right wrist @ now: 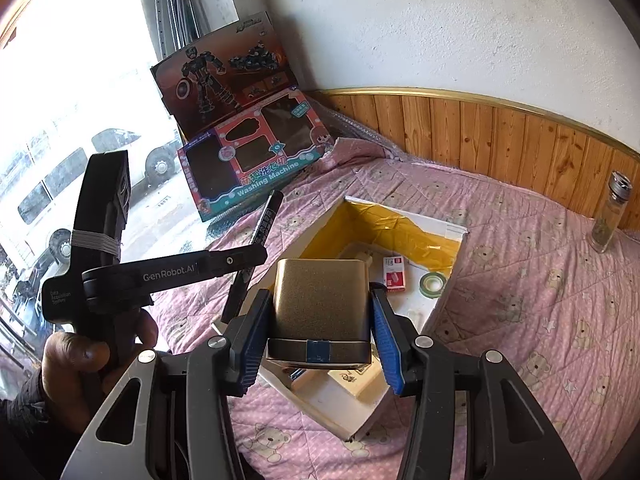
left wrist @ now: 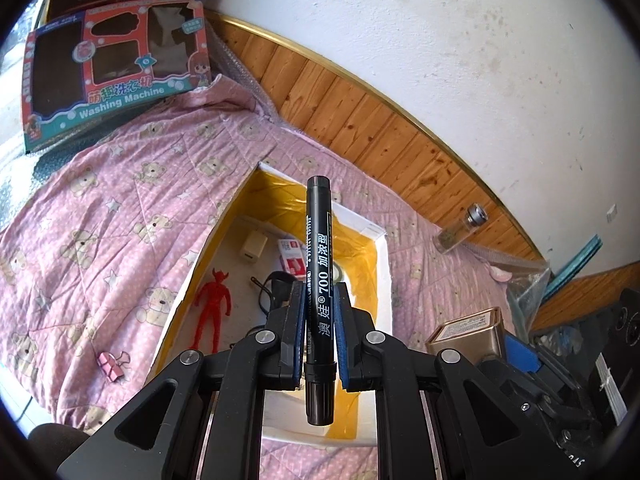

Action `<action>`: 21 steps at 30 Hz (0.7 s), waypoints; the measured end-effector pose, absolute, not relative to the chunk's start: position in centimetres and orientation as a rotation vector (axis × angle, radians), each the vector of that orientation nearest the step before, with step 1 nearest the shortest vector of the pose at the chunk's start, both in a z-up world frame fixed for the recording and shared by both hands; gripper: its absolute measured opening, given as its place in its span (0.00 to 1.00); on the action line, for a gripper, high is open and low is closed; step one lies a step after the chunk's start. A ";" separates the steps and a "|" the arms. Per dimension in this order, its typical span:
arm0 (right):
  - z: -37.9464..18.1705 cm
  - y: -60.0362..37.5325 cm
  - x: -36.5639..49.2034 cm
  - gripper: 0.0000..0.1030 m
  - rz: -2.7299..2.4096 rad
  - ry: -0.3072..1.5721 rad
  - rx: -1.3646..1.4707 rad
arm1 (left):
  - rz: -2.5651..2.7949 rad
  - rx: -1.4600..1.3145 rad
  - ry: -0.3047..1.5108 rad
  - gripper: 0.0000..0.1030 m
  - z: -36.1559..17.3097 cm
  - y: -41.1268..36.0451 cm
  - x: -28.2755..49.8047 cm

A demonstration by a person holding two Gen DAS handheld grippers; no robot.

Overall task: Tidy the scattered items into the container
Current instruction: 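Carry the black marker and gold box with both tools over the cardboard box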

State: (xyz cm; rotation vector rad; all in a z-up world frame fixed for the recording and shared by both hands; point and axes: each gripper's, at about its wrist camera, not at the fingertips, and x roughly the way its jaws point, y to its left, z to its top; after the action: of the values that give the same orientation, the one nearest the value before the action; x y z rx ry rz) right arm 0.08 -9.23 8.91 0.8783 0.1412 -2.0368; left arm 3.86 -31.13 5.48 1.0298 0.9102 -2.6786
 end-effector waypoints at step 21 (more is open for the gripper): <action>3.9 -14.7 -10.1 0.49 -2.034 0.181 1.062 | -2.560 1.282 0.779 0.13 0.3 -32.9 -3.4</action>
State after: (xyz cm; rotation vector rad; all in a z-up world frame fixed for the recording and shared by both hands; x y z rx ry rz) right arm -10.13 -14.72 3.88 1.0618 0.1808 -2.0338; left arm -3.36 -32.88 0.30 1.2821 0.7786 -2.5601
